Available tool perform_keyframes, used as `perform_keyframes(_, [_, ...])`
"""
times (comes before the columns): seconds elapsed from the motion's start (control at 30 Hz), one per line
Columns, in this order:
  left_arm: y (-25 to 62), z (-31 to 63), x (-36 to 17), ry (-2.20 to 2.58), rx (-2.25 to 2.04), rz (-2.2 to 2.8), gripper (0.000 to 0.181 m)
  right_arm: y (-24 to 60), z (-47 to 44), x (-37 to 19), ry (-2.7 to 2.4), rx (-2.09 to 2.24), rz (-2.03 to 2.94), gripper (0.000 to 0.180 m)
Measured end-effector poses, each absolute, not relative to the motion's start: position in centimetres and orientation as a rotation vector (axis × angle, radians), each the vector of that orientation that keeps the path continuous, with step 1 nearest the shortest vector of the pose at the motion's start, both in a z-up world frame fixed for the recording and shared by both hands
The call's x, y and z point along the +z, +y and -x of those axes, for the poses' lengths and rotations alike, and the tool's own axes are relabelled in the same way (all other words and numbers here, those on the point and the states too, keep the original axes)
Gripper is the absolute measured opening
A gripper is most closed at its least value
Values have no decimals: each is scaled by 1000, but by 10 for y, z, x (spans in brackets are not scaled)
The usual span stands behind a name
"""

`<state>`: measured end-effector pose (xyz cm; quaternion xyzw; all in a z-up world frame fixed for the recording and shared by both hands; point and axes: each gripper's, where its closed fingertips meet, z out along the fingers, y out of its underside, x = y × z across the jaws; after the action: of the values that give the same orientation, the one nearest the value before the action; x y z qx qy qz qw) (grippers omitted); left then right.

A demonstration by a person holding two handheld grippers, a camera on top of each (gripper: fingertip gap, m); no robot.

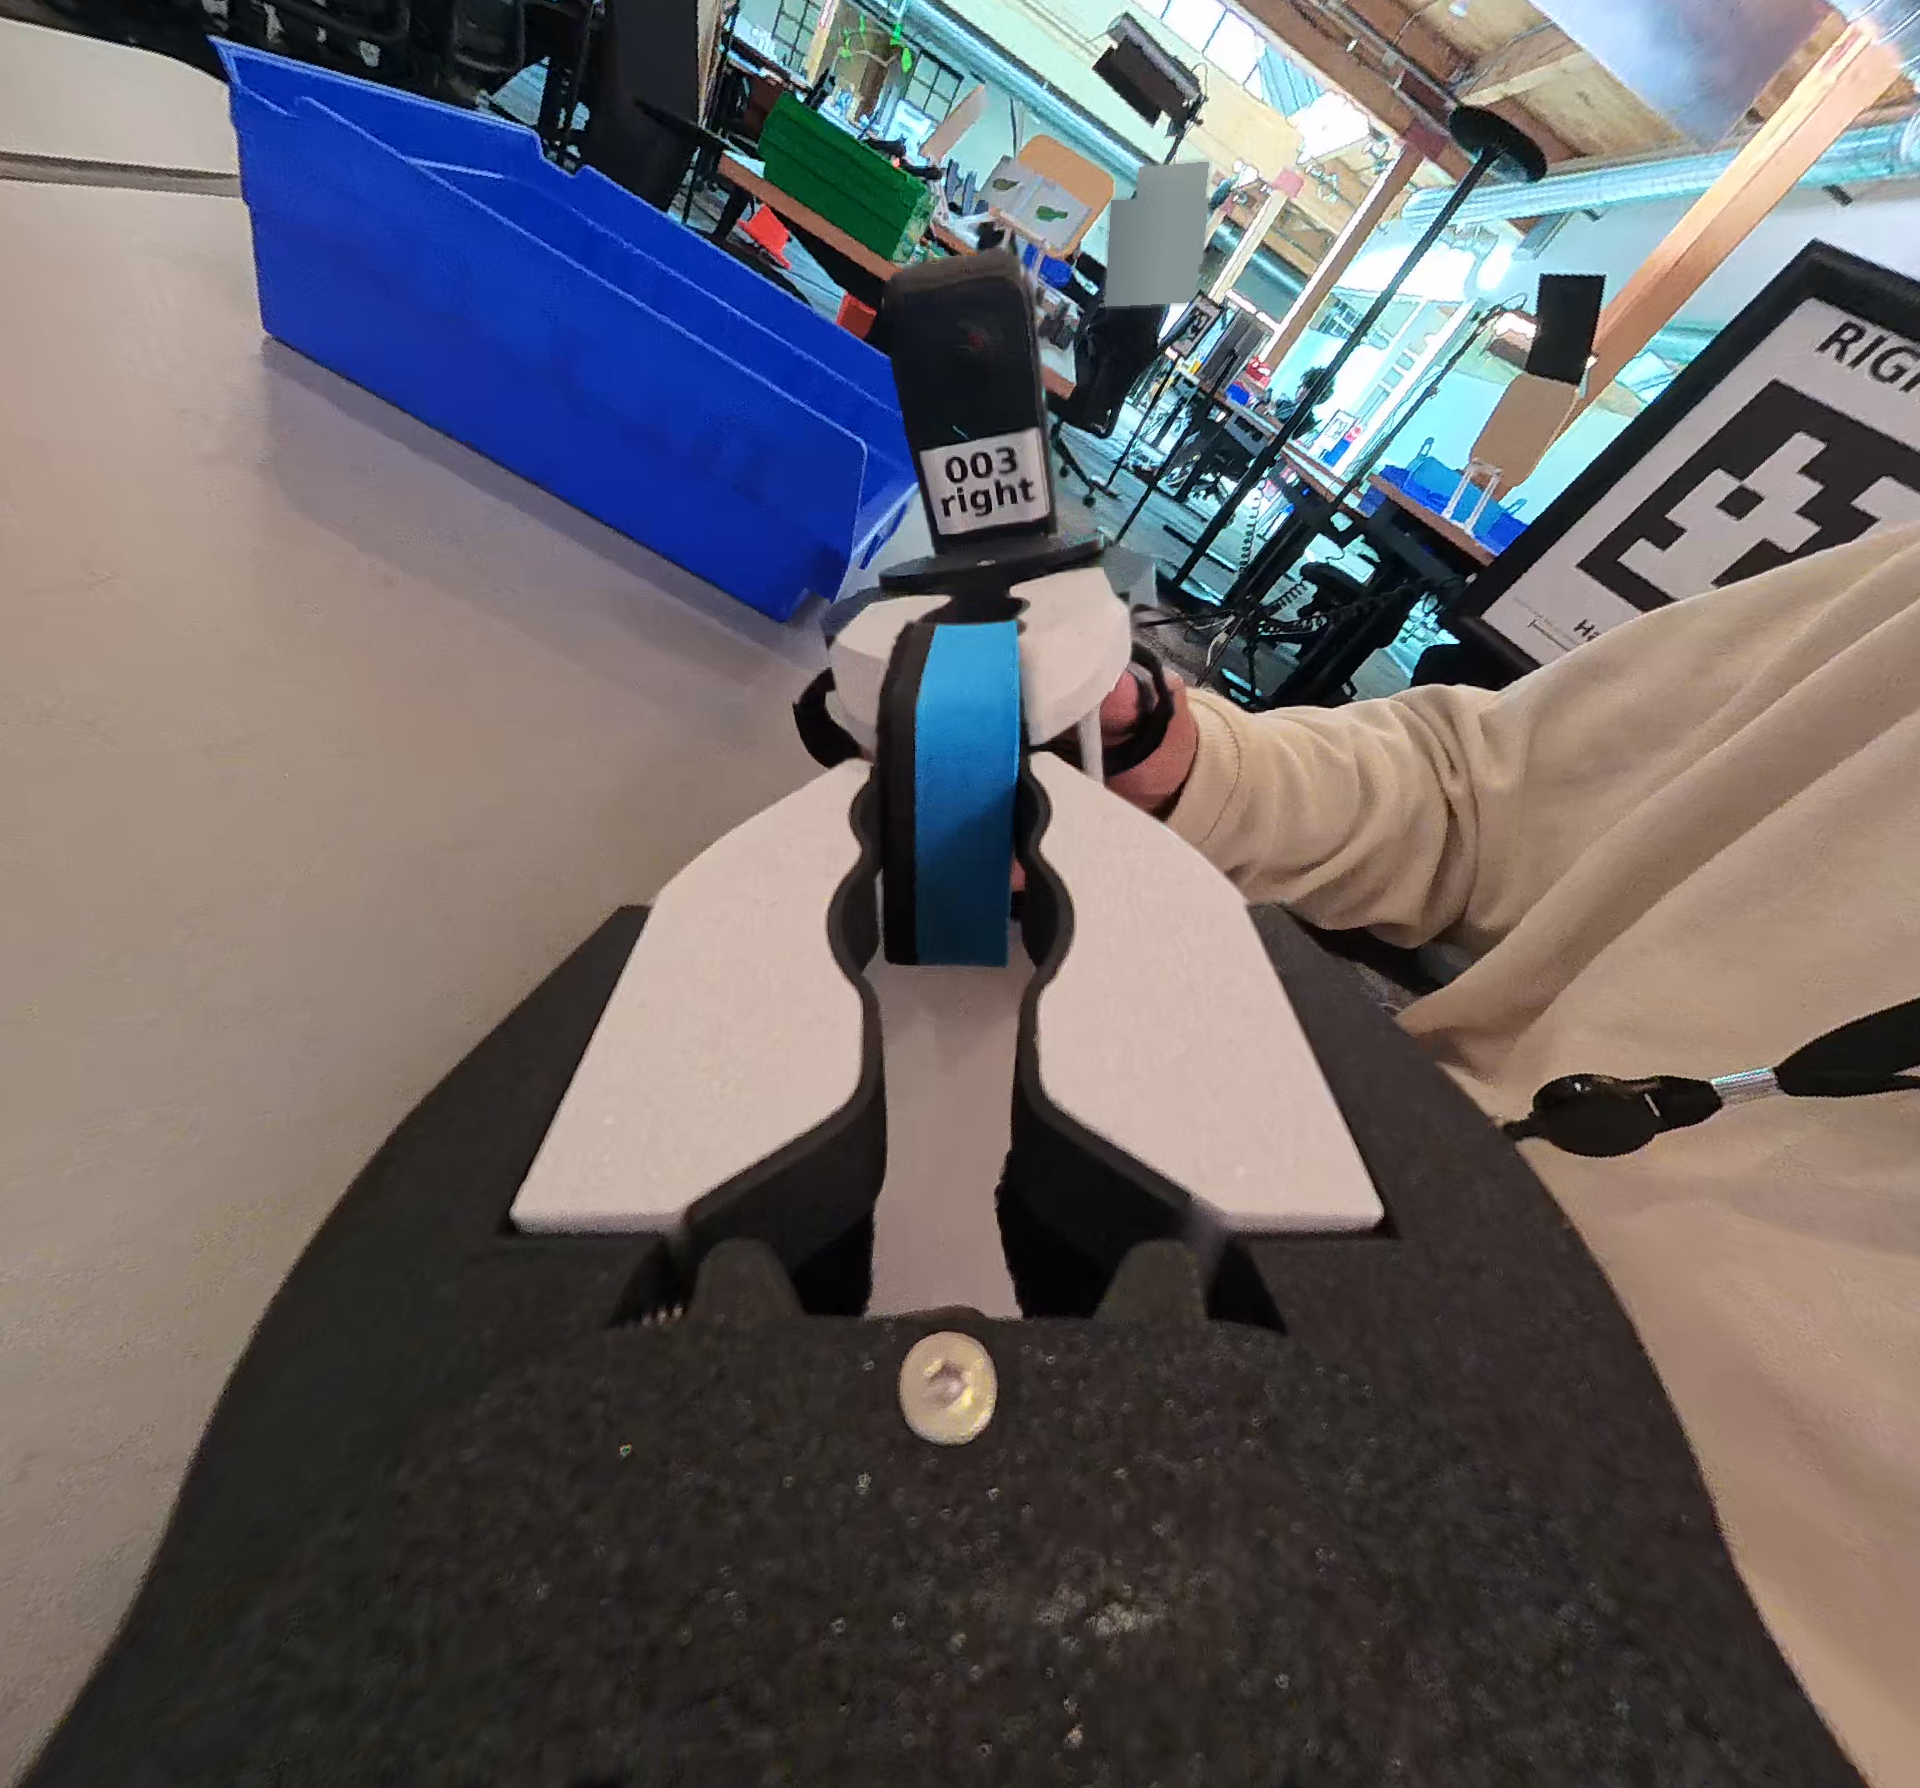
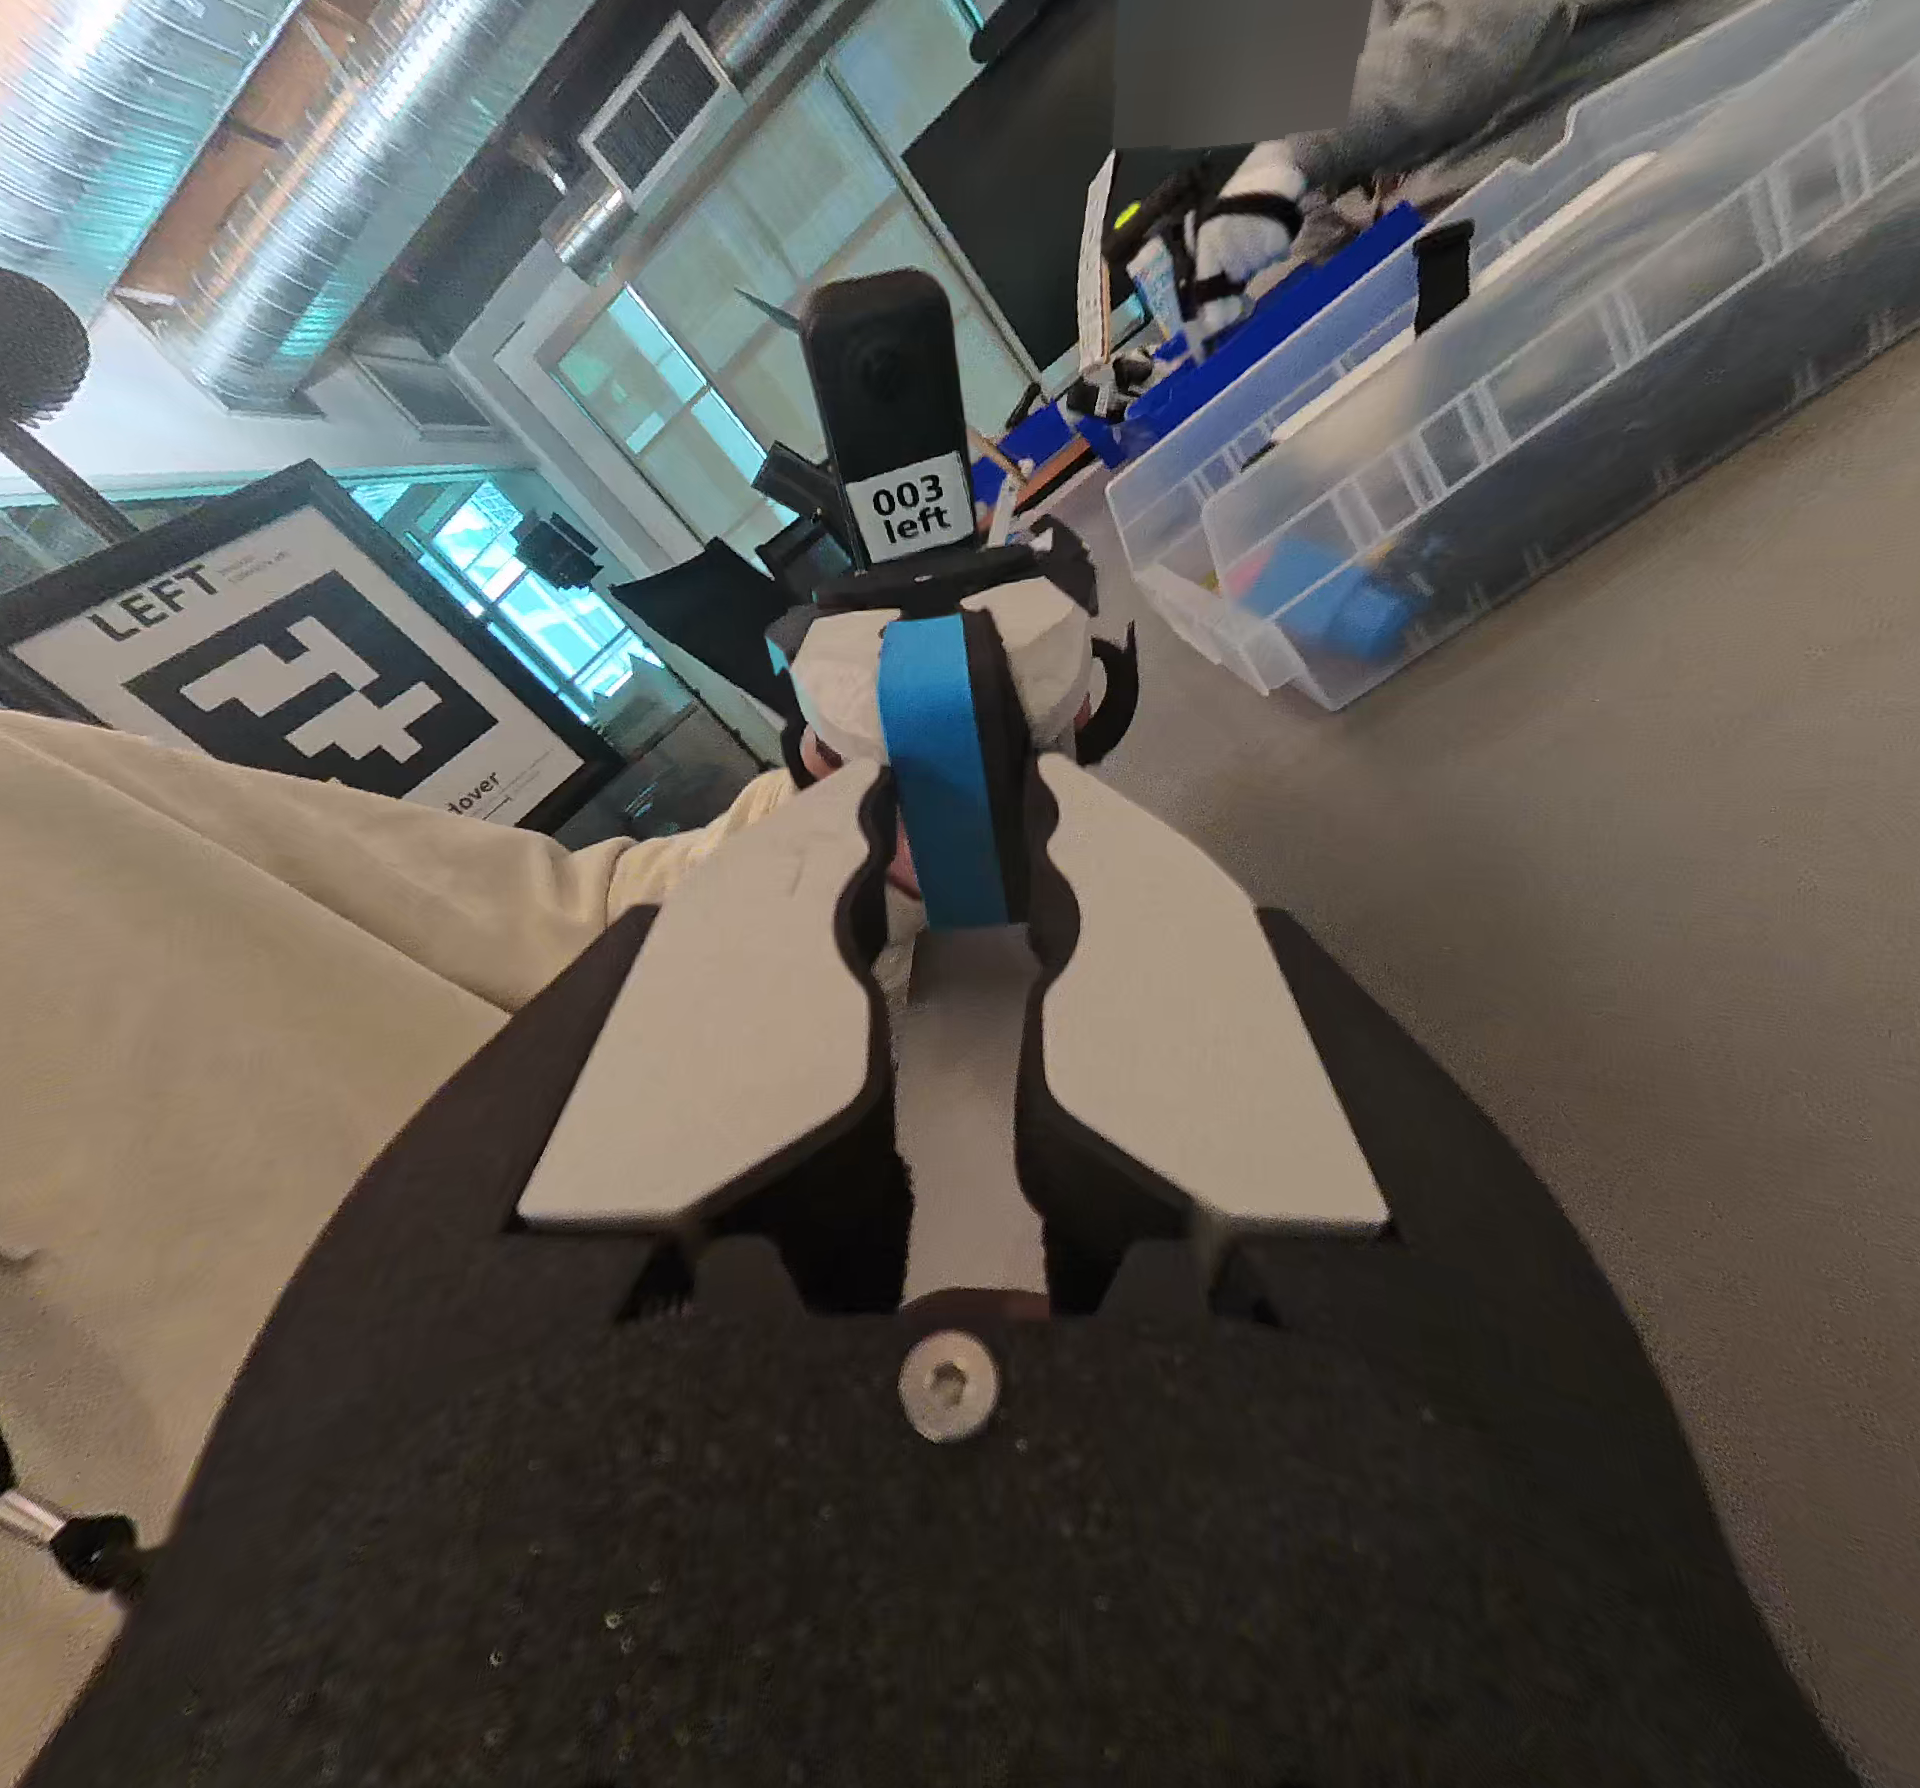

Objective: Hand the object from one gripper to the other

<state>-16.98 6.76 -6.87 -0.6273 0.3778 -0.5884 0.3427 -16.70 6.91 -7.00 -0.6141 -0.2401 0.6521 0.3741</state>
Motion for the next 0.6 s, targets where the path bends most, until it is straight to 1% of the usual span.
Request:
perform_keyframes(0.5, [64, 166, -71, 976, -1591, 1658, 22, 64, 162, -72, -728, 1555, 1582, 21])
perform_keyframes(0.6, [65, 167, -72, 930, -1677, 1734, 22, 66, 163, -73, -727, 1516, 1570, 22])
